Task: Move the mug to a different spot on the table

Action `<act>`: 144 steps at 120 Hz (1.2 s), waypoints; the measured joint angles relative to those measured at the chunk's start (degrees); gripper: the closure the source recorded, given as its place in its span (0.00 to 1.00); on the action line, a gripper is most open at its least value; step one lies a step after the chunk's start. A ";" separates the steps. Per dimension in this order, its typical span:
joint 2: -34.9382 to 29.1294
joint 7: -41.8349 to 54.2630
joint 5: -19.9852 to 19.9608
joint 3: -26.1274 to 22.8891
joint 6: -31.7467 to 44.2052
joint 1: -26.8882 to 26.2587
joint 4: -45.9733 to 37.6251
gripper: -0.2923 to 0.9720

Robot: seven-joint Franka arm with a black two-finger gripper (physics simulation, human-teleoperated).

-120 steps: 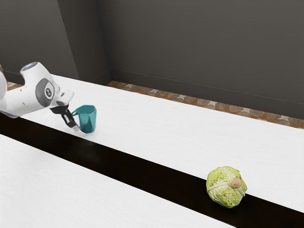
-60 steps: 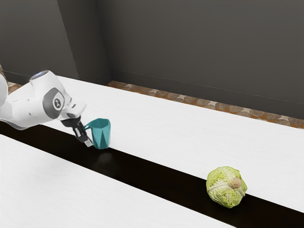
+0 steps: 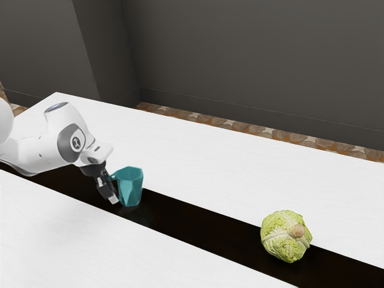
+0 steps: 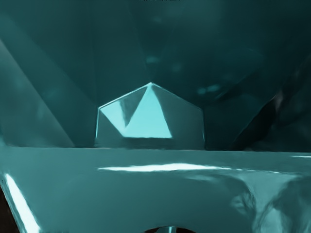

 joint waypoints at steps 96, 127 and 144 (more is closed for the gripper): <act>-15.01 1.27 2.66 0.20 -5.75 -0.35 9.57 0.24; -13.28 -9.19 18.93 -3.02 -24.14 0.39 35.16 0.23; -11.80 -17.11 23.75 -5.55 -34.36 0.81 43.10 0.23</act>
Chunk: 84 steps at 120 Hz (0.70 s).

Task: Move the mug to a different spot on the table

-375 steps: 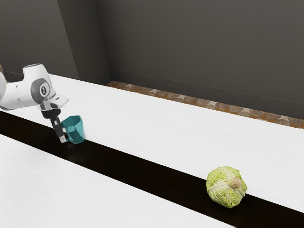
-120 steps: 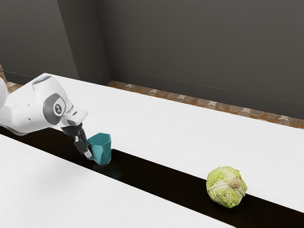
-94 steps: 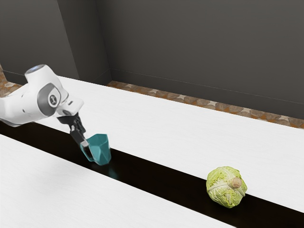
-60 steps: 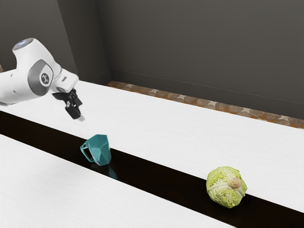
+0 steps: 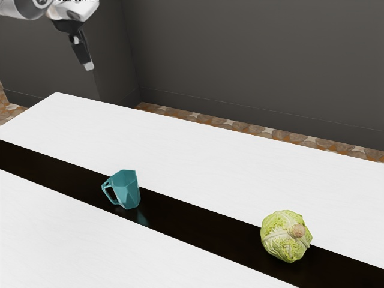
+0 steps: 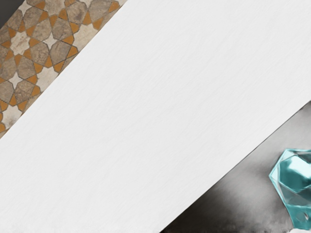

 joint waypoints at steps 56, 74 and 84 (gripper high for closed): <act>0.63 -16.15 1.99 -0.08 -9.23 -1.31 0.71 0.23; 0.64 -19.20 2.02 -0.08 -9.77 -0.89 0.71 0.23; 0.63 -20.60 2.03 -0.08 -9.94 -0.96 0.71 0.23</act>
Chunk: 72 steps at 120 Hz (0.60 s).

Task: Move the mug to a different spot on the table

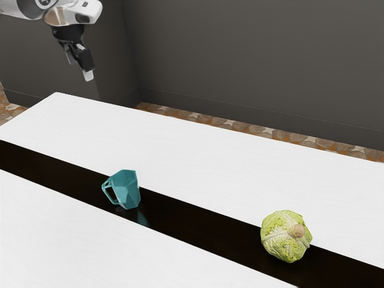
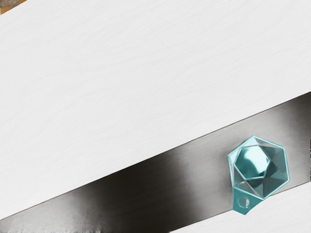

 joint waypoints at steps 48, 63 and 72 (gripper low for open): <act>0.00 -4.56 0.01 0.00 -0.29 -0.47 0.00 0.23; 0.00 -5.47 0.01 0.00 -0.31 -0.33 0.00 0.23; 0.02 -5.93 0.00 0.00 -0.32 -0.27 0.00 0.23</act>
